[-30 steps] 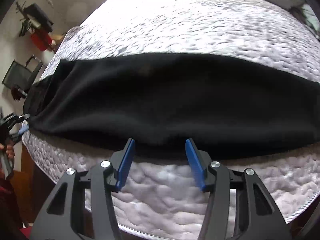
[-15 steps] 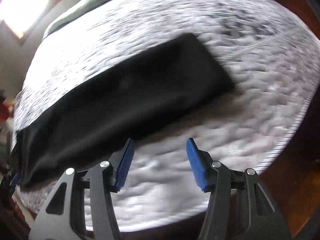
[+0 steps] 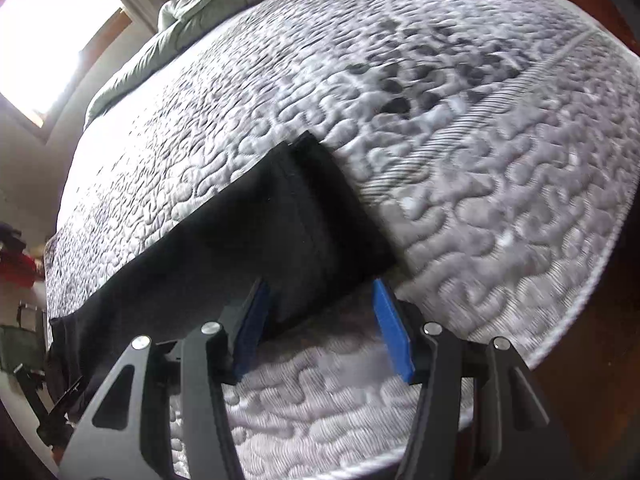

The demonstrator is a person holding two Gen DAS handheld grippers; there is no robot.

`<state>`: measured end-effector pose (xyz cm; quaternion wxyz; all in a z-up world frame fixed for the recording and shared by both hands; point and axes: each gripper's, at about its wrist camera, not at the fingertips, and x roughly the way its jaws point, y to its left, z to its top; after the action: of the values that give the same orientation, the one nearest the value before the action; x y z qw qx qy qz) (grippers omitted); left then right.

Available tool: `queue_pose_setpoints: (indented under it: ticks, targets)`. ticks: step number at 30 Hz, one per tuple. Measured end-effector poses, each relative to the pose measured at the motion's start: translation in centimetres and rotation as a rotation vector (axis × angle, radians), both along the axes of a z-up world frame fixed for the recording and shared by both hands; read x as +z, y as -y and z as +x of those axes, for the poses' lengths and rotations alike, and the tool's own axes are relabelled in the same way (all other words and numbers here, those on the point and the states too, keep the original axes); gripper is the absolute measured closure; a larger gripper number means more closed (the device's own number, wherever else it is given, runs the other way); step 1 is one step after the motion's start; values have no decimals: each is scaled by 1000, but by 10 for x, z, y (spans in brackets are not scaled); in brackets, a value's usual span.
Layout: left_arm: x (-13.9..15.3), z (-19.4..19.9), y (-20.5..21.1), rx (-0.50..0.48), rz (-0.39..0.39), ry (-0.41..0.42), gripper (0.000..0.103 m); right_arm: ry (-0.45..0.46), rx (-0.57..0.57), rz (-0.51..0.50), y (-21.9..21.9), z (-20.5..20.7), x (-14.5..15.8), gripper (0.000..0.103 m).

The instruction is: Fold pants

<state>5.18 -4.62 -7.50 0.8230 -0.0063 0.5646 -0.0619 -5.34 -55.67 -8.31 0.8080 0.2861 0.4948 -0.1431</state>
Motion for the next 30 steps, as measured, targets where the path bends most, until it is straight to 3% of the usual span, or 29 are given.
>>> queue_pose_setpoints:
  ticks: [2, 3, 8, 10, 13, 17, 19, 25, 30]
  targets:
    - [0, -1, 2, -6, 16, -1, 27, 3, 34, -41, -2, 8, 0, 71]
    - [0, 0, 3, -8, 21, -2, 26, 5, 48, -63, -1, 11, 1, 88]
    - [7, 0, 4, 2, -30, 9, 26, 140, 60, -45, 14, -1, 29, 91]
    - [8, 0, 9, -10, -33, 23, 26, 125, 48, -80, 20, -2, 32, 91]
    - [-6, 2, 21, -45, 26, -6, 24, 47, 49, -57, 24, 7, 8, 91]
    - [-10, 2, 28, -64, 77, 19, 22, 17, 38, -45, 22, -2, -8, 83]
    - [-6, 0, 27, -62, 53, 11, 22, 30, 10, -23, 22, -14, -3, 65]
    - [4, -7, 26, -47, -31, 1, 22, 43, -19, 98, 18, -32, -7, 53]
    - [3, -10, 40, -73, -43, -13, 22, 36, -29, 117, 19, -15, -19, 48]
